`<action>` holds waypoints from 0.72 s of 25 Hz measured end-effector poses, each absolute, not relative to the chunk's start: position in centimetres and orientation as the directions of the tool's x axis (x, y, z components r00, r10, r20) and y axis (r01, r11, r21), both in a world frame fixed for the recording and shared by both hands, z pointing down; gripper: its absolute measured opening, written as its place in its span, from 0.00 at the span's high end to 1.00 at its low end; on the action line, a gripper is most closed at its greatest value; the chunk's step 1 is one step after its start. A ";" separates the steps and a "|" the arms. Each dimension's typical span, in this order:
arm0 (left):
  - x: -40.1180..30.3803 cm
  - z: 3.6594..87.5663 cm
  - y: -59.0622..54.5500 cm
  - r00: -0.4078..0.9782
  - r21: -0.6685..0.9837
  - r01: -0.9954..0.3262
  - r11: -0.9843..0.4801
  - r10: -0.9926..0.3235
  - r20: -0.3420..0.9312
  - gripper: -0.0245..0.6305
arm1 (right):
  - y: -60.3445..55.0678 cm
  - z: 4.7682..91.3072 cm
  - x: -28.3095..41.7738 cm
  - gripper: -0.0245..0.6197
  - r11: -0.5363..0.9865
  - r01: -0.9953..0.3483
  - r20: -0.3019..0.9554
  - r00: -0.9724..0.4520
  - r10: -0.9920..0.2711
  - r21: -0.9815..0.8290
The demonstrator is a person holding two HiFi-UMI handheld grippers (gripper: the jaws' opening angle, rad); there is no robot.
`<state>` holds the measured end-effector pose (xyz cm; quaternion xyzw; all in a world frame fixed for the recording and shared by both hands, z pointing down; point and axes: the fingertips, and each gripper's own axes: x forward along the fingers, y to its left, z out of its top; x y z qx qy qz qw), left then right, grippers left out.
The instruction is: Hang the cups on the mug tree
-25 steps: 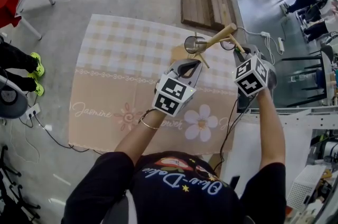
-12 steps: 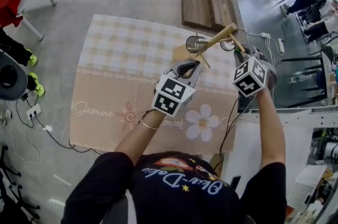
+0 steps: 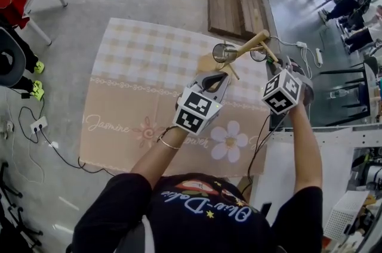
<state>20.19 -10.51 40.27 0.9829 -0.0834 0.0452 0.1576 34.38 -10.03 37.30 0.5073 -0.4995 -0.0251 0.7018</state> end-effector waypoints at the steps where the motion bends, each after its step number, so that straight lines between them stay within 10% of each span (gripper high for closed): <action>1: 20.1 40.2 -10.5 0.982 0.303 -0.180 -0.936 -0.152 0.115 0.96 | -10.0 37.2 34.3 0.89 0.488 -0.462 0.672 0.503 -0.543 0.741; 18: 19.1 40.3 -10.1 0.980 0.314 -0.191 -0.930 -0.163 0.112 0.96 | -10.1 36.7 33.1 0.89 0.522 -0.376 0.641 0.521 -0.564 0.765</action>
